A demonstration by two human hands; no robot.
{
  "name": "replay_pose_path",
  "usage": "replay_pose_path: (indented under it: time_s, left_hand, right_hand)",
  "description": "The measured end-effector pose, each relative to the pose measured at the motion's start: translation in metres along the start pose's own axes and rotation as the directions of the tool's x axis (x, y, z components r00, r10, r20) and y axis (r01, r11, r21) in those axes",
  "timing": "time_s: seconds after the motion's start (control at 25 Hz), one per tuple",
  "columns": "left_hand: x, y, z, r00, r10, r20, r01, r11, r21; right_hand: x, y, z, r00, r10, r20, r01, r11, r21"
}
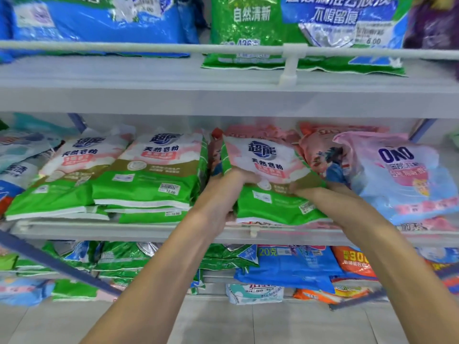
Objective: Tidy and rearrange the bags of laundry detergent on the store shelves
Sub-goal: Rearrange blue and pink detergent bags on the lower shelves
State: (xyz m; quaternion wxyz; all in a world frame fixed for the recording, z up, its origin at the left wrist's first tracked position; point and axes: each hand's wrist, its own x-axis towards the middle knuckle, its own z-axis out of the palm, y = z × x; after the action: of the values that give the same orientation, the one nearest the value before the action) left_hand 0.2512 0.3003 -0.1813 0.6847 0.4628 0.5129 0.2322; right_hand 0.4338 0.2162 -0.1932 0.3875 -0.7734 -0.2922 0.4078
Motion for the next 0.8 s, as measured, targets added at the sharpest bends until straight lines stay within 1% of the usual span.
replay_pose_path:
  time_s: [0.04,0.12,0.2,0.28,0.36,0.48,0.52,0.6,0.64,0.68,0.72,0.8]
  left_hand:
    - [0.0,-0.002,0.004,0.999,0.034,-0.016,-0.033,0.999,0.011]
    - [0.0,-0.005,0.009,0.994,0.095,-0.045,-0.093,0.994,0.051]
    - [-0.009,-0.006,0.009,0.993,0.115,-0.015,-0.114,0.992,0.049]
    - [-0.018,-0.008,0.0,0.982,0.189,0.027,-0.189,0.982,0.011]
    - [-0.035,0.003,-0.016,0.961,0.274,0.019,-0.272,0.959,-0.074]
    - [-0.053,0.033,-0.054,0.94,0.34,0.026,-0.337,0.937,-0.091]
    - [-0.058,0.041,-0.065,0.938,0.344,0.046,-0.337,0.935,-0.114]
    - [-0.059,0.045,-0.094,0.939,0.332,0.085,-0.316,0.935,-0.161]
    - [-0.063,0.045,-0.108,0.945,0.319,0.068,-0.306,0.939,-0.159]
    - [-0.066,0.045,-0.126,0.947,0.318,0.049,-0.307,0.938,-0.158]
    - [-0.067,0.045,-0.147,0.95,0.312,-0.025,-0.313,0.939,-0.146]
    - [-0.066,0.042,-0.193,0.948,0.307,-0.085,-0.317,0.936,-0.155]
  right_hand:
    - [-0.003,-0.003,0.007,0.998,-0.035,-0.058,0.039,0.997,0.064]
    - [-0.009,-0.003,0.01,0.99,-0.051,-0.131,0.073,0.982,0.174]
    - [-0.02,0.0,0.011,0.989,-0.033,-0.143,0.078,0.943,0.323]
    - [-0.038,-0.003,0.017,0.992,-0.068,-0.109,0.111,0.882,0.457]
    - [-0.057,-0.015,0.028,0.984,-0.162,-0.067,0.172,0.816,0.552]
    - [-0.082,-0.048,0.046,0.948,-0.308,-0.087,0.278,0.658,0.7]
    - [-0.087,-0.057,0.051,0.937,-0.337,-0.088,0.294,0.627,0.722]
    - [-0.093,-0.073,0.069,0.939,-0.335,-0.08,0.285,0.626,0.726]
    - [-0.095,-0.08,0.082,0.945,-0.323,-0.062,0.266,0.639,0.722]
    - [-0.095,-0.084,0.097,0.947,-0.32,-0.024,0.24,0.654,0.717]
    - [-0.095,-0.091,0.115,0.944,-0.33,0.023,0.218,0.673,0.707]
    - [-0.092,-0.106,0.158,0.934,-0.348,0.08,0.208,0.713,0.67]
